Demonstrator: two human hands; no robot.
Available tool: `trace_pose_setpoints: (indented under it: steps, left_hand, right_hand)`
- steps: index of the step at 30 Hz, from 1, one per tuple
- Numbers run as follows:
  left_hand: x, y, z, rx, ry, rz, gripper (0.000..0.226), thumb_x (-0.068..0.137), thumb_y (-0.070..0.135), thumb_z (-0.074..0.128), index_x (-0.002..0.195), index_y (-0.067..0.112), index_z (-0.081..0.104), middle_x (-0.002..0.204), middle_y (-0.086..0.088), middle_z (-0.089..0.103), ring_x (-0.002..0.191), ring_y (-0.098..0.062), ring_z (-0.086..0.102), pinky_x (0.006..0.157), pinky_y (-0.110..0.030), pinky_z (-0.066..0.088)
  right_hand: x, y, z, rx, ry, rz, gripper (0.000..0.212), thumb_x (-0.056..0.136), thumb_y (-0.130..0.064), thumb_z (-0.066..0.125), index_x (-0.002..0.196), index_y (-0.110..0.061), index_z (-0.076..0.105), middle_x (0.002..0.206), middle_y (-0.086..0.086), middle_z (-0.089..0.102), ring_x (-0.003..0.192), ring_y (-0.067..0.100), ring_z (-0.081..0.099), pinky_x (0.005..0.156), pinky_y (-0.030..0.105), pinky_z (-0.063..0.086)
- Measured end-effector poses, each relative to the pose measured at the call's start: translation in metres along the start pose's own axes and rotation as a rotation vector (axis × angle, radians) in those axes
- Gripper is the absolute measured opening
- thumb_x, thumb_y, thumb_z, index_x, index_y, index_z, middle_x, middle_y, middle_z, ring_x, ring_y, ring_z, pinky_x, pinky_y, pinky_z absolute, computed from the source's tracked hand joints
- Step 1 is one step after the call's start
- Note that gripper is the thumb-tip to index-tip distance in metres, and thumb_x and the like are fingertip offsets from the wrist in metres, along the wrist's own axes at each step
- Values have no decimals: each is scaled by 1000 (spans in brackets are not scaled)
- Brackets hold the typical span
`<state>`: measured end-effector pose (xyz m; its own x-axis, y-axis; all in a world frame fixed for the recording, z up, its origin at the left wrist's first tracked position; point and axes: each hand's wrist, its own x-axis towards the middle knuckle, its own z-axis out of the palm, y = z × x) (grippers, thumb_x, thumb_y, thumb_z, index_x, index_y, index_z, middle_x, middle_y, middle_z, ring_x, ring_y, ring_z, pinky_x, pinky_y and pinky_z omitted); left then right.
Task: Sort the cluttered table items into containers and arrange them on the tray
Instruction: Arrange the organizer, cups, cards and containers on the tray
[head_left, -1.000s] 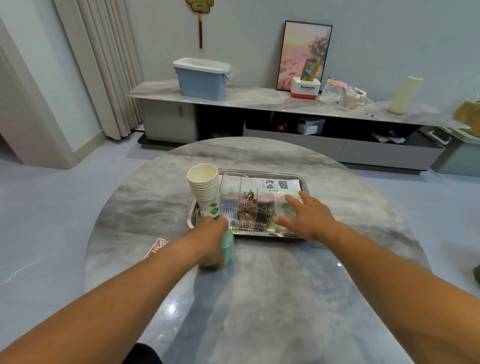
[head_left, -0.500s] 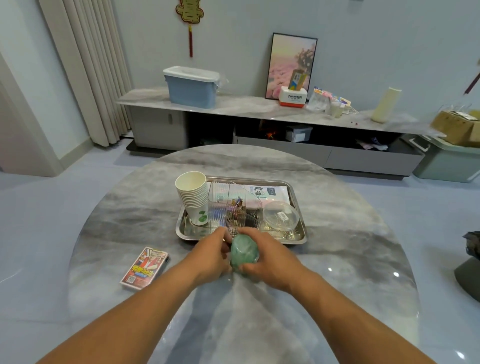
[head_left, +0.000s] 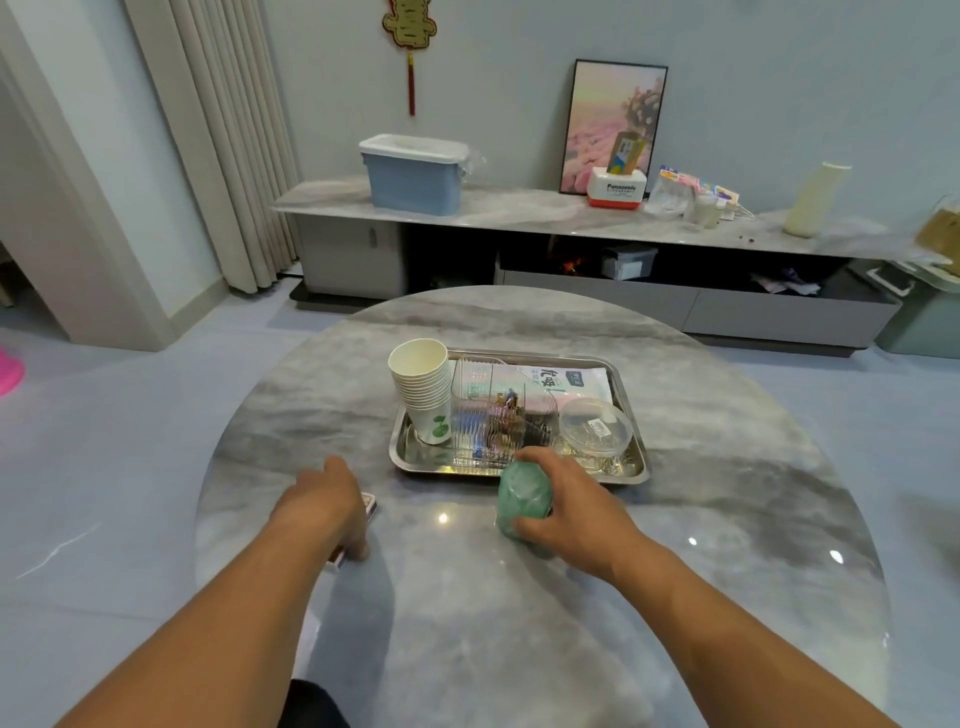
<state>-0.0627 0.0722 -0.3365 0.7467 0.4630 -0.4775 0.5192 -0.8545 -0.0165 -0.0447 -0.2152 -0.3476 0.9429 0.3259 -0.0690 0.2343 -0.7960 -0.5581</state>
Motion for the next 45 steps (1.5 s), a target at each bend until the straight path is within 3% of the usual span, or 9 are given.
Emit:
trace_pose_setpoints:
  steps: [8, 12, 19, 22, 25, 33, 38, 42, 45]
  left_hand:
    - [-23, 15, -14, -9, -110, 147, 72, 64, 35, 89, 121, 9, 53, 98, -4, 60, 82, -17, 63, 56, -25, 48]
    - [-42, 28, -42, -211, 21, 291, 59, 64, 30, 87, 114, 15, 60, 107, -4, 62, 91, -21, 65, 66, -30, 56]
    - [-74, 116, -60, -441, 337, 881, 47, 71, 28, 79, 112, 36, 59, 120, -3, 55, 117, -27, 52, 93, -38, 48]
    - [-71, 140, -60, -466, 255, 926, 90, 78, 28, 83, 154, 30, 35, 153, 2, 39, 143, -20, 33, 115, -34, 33]
    - [-64, 140, -56, -433, 263, 808, 95, 72, 51, 85, 152, 32, 36, 152, 4, 39, 140, -19, 35, 112, -37, 36]
    - [-54, 110, 0, -111, -91, 641, 129, 49, 68, 90, 154, 42, 19, 156, 2, 30, 143, -26, 36, 111, -41, 40]
    - [-52, 113, 15, -267, 0, 689, 88, 65, 34, 86, 137, 37, 36, 135, 6, 48, 113, -19, 56, 89, -31, 51]
    - [-49, 112, 8, -397, 4, 691, 74, 70, 26, 85, 128, 37, 40, 120, 9, 50, 103, -19, 57, 79, -29, 54]
    - [-47, 110, 6, -411, 17, 701, 71, 71, 27, 85, 127, 35, 43, 122, 8, 50, 105, -17, 55, 84, -29, 52]
  right_hand:
    - [-7, -13, -1, -1, -130, -64, 82, 64, -87, 63, 135, -55, 38, 134, -21, 51, 118, 7, 54, 100, 34, 46]
    - [-10, -28, -8, 90, 96, -122, 78, 76, -93, 42, 136, -46, 53, 127, -21, 60, 114, 0, 56, 100, 36, 47]
    - [19, -42, -25, 1028, 309, 81, 35, 89, -22, 77, 119, -31, 63, 90, 3, 76, 66, 10, 69, 54, 20, 51]
    - [33, -15, -42, 1137, 532, 293, 37, 91, -11, 71, 125, -21, 59, 96, 14, 75, 64, 18, 68, 57, 28, 55]
    - [46, 17, -58, 1247, 682, 490, 34, 96, -6, 64, 126, -16, 52, 100, 21, 73, 65, 20, 67, 63, 30, 60]
    - [57, 50, -44, 594, 571, 612, 35, 79, -41, 81, 104, -22, 64, 106, 2, 71, 81, 18, 69, 69, 34, 56]
    - [51, 53, -45, 360, 614, 622, 33, 89, -59, 60, 108, -33, 53, 115, -2, 44, 81, 18, 59, 72, 34, 45]
    - [46, 70, -45, 274, 566, 680, 33, 100, -25, 40, 123, -22, 64, 128, 10, 58, 107, 32, 59, 84, 38, 47]
    - [37, 81, -36, 289, 460, 663, 33, 97, -9, 41, 112, -14, 71, 99, 8, 69, 89, 30, 65, 76, 36, 53]
